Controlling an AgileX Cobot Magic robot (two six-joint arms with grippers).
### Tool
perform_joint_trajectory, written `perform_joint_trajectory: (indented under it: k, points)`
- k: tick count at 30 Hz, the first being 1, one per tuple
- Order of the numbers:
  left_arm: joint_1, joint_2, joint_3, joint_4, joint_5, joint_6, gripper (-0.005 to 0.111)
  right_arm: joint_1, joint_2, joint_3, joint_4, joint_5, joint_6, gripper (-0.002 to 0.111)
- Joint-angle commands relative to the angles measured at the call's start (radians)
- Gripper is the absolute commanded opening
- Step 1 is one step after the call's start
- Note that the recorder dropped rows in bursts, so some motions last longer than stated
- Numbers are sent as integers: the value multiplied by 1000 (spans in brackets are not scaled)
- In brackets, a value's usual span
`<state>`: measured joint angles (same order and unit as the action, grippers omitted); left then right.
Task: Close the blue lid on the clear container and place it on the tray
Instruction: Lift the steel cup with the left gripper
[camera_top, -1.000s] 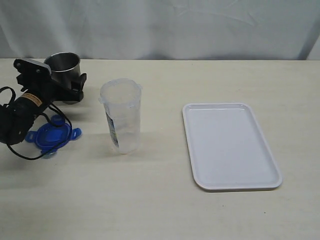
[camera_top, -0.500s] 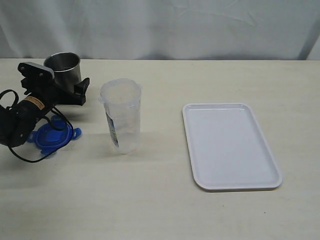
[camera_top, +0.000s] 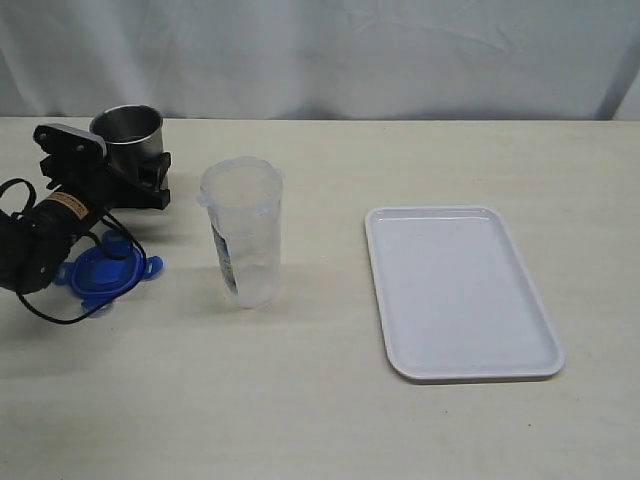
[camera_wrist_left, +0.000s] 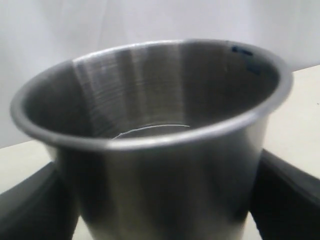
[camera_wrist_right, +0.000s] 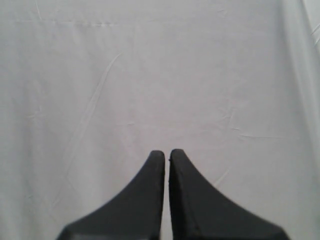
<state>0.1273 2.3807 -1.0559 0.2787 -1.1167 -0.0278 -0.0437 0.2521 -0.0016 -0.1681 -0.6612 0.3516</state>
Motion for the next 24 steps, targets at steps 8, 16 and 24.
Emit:
perform_joint_trajectory:
  k: [8,16,24]
  points:
    - [0,1,-5,66,63,-18,0,0,4,2,-31,6,4,4]
    - [0,-9,-5,129,-33,-86,0,0,4,2,-50,6,4,4]
    - [0,-28,-5,136,-31,-113,0,0,4,2,-50,6,4,4]
